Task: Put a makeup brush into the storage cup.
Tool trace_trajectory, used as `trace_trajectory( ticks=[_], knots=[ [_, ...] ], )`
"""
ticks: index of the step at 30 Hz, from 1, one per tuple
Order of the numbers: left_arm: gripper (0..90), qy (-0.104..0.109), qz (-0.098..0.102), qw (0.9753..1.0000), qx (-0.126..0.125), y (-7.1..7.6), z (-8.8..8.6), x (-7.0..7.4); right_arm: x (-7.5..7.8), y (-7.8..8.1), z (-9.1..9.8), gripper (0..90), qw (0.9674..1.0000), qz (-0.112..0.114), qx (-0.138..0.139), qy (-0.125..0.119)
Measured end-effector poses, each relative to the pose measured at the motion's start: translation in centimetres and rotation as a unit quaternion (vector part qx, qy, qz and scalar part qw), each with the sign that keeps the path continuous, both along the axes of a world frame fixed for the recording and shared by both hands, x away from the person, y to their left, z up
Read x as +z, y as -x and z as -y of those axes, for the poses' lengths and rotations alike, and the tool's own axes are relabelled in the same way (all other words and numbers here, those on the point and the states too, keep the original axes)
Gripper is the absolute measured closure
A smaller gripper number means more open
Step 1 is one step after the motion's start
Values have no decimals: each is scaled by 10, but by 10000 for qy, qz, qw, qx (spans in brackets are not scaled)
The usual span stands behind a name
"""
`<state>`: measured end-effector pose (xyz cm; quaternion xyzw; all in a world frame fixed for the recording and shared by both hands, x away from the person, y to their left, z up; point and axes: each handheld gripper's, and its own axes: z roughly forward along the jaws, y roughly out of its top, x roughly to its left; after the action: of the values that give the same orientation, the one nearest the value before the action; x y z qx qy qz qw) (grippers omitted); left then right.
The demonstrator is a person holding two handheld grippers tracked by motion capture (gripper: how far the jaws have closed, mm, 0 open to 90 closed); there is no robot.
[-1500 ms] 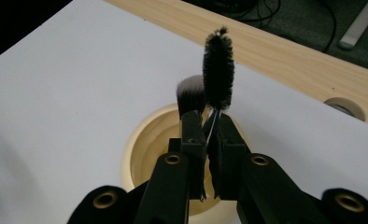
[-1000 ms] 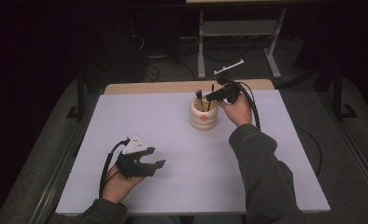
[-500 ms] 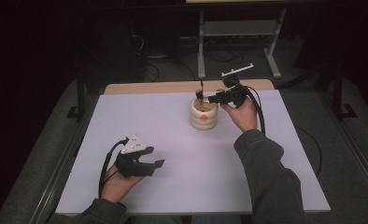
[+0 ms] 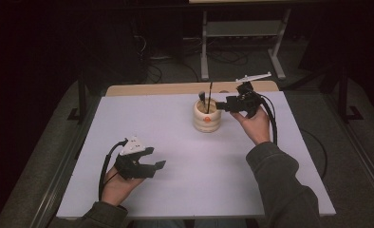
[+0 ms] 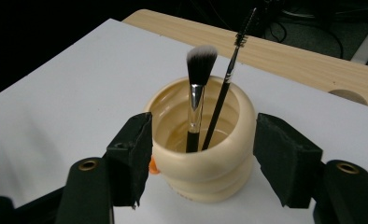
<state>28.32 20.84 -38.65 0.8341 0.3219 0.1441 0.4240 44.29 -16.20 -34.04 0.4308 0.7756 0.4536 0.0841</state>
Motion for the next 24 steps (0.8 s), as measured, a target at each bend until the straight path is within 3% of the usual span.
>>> trace_trajectory(
  ticks=[12, 24],
  knots=[
    [325, 9, 25, 10000, 6, 0, 0, 0, -6, 23, 18, 337, 9998, 118, 66, -135],
    [310, 23, 49, 10000, -3, 0, -3, 0, -11, 40, 23, 288, 9998, 182, 61, -93]
  ],
)
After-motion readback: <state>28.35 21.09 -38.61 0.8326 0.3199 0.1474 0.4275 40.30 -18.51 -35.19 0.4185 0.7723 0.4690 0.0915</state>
